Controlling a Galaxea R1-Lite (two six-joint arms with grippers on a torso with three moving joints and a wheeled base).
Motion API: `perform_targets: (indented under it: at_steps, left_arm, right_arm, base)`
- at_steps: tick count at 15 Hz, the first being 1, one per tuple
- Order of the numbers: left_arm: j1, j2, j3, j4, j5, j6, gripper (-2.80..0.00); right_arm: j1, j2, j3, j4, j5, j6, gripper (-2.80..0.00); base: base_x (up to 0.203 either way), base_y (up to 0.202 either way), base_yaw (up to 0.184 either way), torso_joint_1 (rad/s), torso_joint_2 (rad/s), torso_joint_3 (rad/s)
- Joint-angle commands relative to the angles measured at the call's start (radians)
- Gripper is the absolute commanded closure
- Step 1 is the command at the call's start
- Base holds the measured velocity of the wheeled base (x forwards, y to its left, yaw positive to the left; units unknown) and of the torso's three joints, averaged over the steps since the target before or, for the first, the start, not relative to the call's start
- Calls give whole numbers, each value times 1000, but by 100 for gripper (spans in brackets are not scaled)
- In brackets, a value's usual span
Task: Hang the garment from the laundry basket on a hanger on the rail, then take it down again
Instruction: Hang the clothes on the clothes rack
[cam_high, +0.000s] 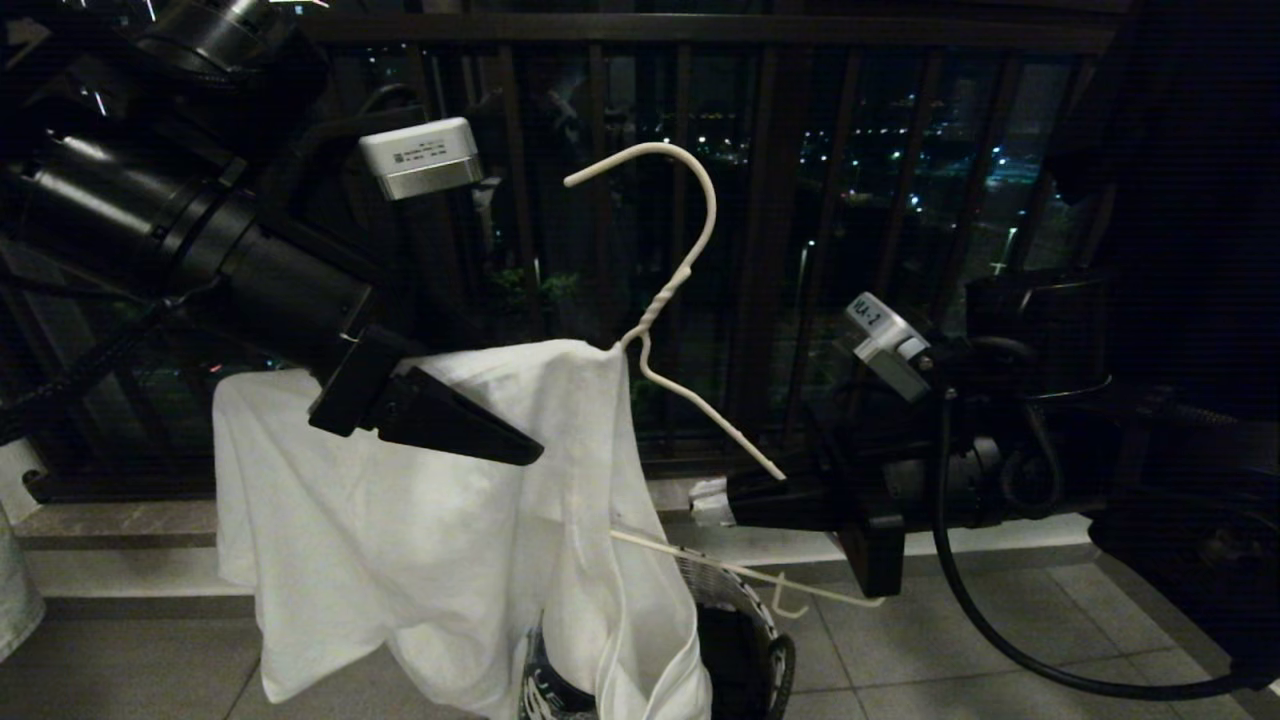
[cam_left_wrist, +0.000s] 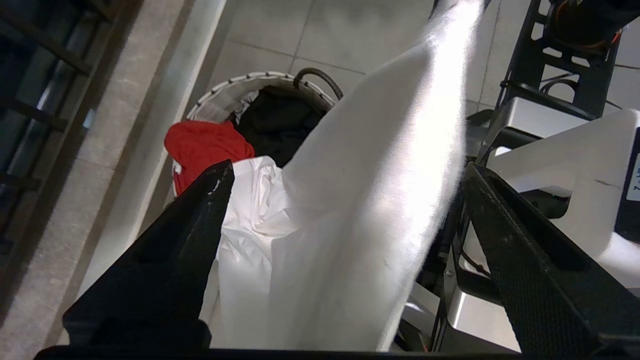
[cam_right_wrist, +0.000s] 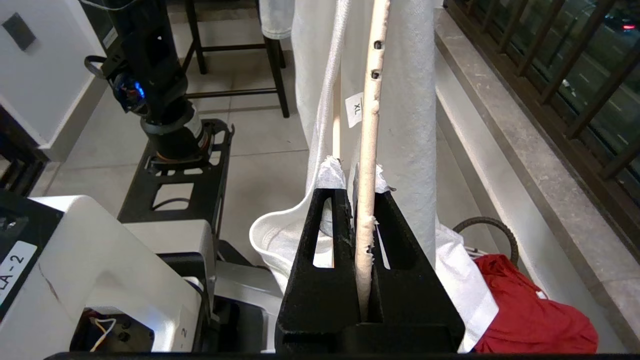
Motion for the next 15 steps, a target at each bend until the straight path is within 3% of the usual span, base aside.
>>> perform_targets:
  at_steps: [1, 9, 10, 15]
  left_arm:
    - [0, 10, 13, 5, -3, 5, -280]
    - [-3, 15, 27, 0, -1, 7, -280]
    - [-3, 15, 27, 0, -1, 14, 0]
    - [-3, 6, 47, 4, -1, 60, 0]
  right_arm:
    - [0, 0, -1, -3, 4, -2, 0]
    - [0, 4, -4, -4, 1, -2, 0]
    - [-1, 6, -6, -3, 1, -2, 0]
    - [0, 6, -6, -4, 1, -3, 0]
  base:
    - [0, 0, 0, 0, 0, 0]
    - [0, 0, 0, 0, 0, 0]
    - [0, 0, 0, 0, 0, 0]
    - [0, 0, 0, 0, 0, 0]
